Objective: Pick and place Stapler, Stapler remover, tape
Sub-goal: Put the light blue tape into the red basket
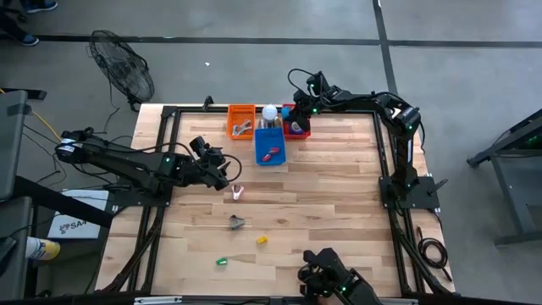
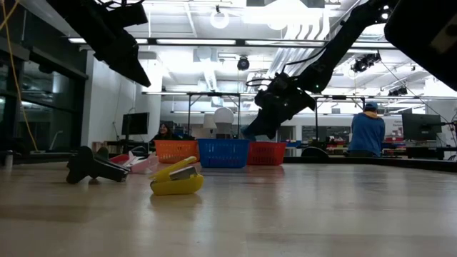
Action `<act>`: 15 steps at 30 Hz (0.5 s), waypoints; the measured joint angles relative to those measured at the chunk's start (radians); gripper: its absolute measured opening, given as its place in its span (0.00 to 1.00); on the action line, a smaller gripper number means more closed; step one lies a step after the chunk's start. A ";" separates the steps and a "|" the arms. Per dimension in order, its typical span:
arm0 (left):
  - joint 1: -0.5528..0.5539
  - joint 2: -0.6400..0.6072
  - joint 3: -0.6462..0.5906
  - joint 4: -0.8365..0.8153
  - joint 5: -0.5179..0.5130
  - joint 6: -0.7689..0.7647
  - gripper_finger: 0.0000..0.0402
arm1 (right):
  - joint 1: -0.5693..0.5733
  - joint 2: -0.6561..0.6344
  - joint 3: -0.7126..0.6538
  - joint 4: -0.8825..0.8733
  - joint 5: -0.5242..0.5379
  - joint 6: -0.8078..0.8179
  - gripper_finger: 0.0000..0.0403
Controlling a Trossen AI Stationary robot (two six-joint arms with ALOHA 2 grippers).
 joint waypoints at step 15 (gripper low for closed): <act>0.000 0.000 0.000 0.000 0.005 -0.030 0.63 | -0.021 0.000 0.000 0.000 -0.080 0.160 0.08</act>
